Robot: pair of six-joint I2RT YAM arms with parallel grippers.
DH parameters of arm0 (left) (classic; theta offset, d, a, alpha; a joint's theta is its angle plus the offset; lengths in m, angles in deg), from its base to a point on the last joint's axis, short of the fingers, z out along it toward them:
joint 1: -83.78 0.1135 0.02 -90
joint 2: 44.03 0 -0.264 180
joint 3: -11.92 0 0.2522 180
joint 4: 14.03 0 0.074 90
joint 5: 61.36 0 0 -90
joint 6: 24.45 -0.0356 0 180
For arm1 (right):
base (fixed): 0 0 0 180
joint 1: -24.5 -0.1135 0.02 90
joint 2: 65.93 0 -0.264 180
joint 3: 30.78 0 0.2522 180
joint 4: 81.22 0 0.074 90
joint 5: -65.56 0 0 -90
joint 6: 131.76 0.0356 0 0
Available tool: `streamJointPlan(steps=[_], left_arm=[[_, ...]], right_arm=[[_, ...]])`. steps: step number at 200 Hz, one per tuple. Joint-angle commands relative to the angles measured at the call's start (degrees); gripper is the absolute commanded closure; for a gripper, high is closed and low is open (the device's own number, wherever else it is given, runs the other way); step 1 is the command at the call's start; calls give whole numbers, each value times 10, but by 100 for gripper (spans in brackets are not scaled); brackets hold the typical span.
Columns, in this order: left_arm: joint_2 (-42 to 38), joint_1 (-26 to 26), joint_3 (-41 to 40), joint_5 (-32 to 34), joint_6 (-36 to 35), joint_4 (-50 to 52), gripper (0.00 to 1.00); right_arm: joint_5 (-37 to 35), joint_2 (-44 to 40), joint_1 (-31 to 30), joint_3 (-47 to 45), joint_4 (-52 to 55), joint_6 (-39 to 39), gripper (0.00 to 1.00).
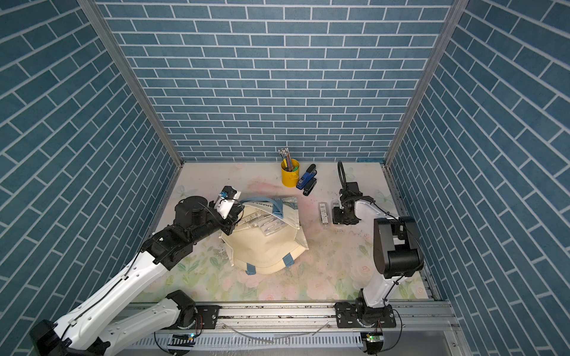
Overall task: Take out the compass set from the canvas bag
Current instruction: Place the compass set at the center of the board.
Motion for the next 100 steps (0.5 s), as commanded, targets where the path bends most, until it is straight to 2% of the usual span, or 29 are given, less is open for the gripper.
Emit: streamJointPlan(steps=[1, 39, 67, 85, 100], left_arm=[[-4, -3, 3, -13, -3, -46, 100], [7, -4, 5, -18, 2, -48, 100], [10, -3, 8, -19, 2, -46, 100], [9, -3, 10, -16, 1, -43, 100], [7, -4, 10, -16, 0, -41, 100]], right_arm=[[-1, -114, -46, -2, 32, -50, 45], [25, -239, -145, 32, 77, -108, 47], [108, -296, -242, 56, 46, -144, 47], [109, -309, -296, 62, 14, -160, 45], [110, -295, -314, 75, 9, -171, 44]])
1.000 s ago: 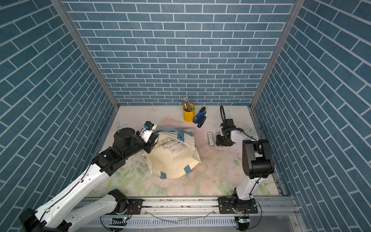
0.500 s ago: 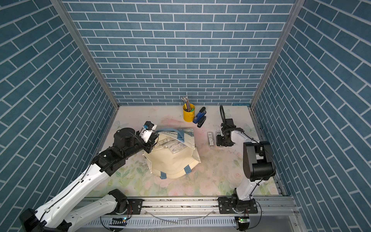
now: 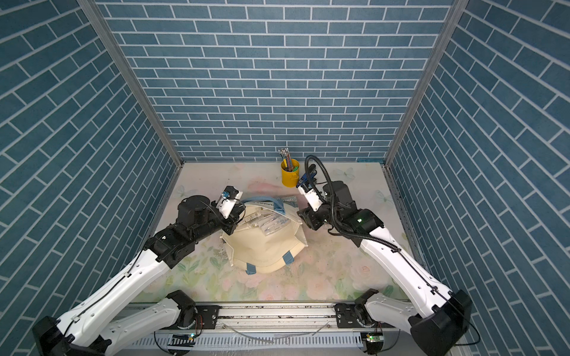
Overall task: Take out the compass set from the canvas bag
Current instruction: Place the compass set at the center of the board, then pick up the compass set from the canvas bag.
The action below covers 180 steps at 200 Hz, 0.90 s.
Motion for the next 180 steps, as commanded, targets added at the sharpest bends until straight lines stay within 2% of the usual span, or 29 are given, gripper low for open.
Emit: streamJointPlan(steps=[1, 30, 44, 60, 86, 103, 120, 132, 147, 180], left_arm=[[-6, -4, 10, -13, 0, -40, 100], [-7, -3, 11, -13, 0, -36, 100], [-10, -4, 10, -13, 0, -34, 100], [-12, -3, 10, -13, 1, -32, 100], [-13, -4, 12, -12, 2, -25, 100], [-5, -10, 27, -23, -14, 4, 85], [12, -30, 46, -14, -33, 33, 59], [25, -36, 54, -10, -38, 40, 47], [41, -39, 69, -8, -45, 52, 41], [68, -45, 91, 1, -62, 58, 40]], right_arm=[[27, 9, -28, 39, -21, -50, 44], [-21, 78, -49, 51, -21, -75, 42], [-34, 104, -52, 54, -21, -79, 45], [-41, 122, -54, 58, -20, -81, 54], [-43, 132, -53, 67, -18, -71, 76], [-43, 131, -53, 68, -28, -60, 84], [-42, 134, -53, 74, -35, -50, 87], [-37, 138, -53, 79, -37, -44, 88], [-35, 144, -53, 84, -36, -42, 89], [-32, 145, -53, 85, -46, -36, 89]])
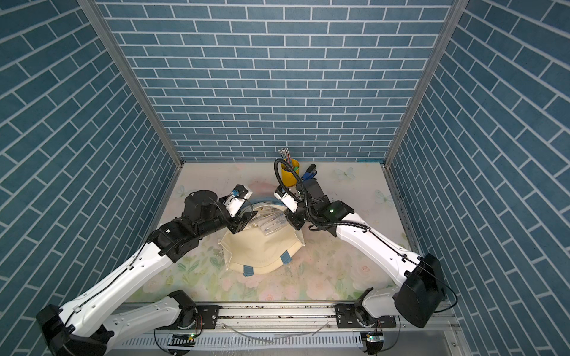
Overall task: Take out the compass set from the canvas bag
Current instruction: Pick up the compass set from the canvas bag.
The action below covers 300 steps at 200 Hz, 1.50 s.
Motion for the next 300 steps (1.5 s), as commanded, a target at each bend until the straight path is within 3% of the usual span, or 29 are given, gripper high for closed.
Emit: streamJointPlan(steps=[1, 27, 42, 83, 101, 123, 163, 198, 217, 267, 300], left_arm=[[15, -7, 20, 8, -21, 16, 40], [38, -11, 28, 17, -29, 18, 41], [43, -11, 29, 30, -35, 21, 46], [34, -11, 23, 52, -35, 7, 82], [31, -11, 24, 54, -30, 4, 91], [22, -11, 19, 59, -21, -2, 100], [16, -11, 24, 61, -11, -1, 100], [17, -11, 33, 55, -10, 5, 100], [21, -11, 36, 47, -9, 4, 100], [17, -11, 45, 33, -5, 14, 100], [21, -11, 47, 20, -7, 18, 100]], right_arm=[[11, 2, -2, 36, -20, 15, 89], [16, 1, -2, 34, -21, 17, 89], [17, 0, -2, 33, -23, 17, 89], [19, -8, -2, 22, -23, 15, 88], [26, -15, -2, 27, -13, 5, 86], [55, -27, -3, 74, 33, -41, 75], [74, -116, -32, 33, 15, -187, 57], [79, -139, -140, -52, -55, -316, 58], [57, -107, -175, -110, -157, -334, 55], [-39, 4, -178, -184, -226, -373, 51], [-115, 74, -162, -163, -219, -421, 47]])
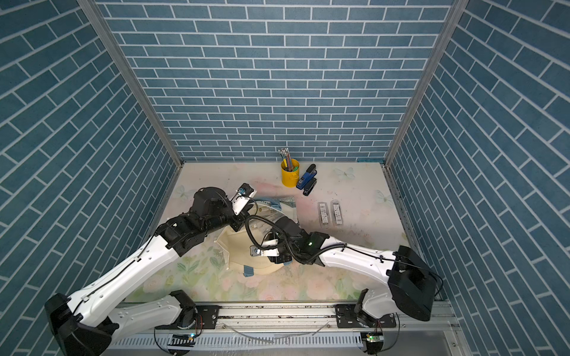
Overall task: Take out the compass set from the canvas bag
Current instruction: Pick up the compass set from the canvas bag.
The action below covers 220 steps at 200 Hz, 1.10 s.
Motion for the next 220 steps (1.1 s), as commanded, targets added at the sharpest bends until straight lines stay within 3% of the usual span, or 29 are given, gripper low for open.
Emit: streamJointPlan(steps=[1, 66, 122, 220], left_arm=[[-9, -2, 27, -20, 3, -10, 100], [-2, -1, 27, -41, -1, -6, 100], [6, -1, 30, -57, -7, -2, 100], [7, -1, 26, -64, -10, -6, 100]], right_arm=[[-67, 34, 12, 13, -30, -64, 47], [-133, 135, 29, 84, -35, -122, 44], [-139, 180, 41, 123, -41, -136, 41], [-151, 253, 68, 160, -12, -130, 44]])
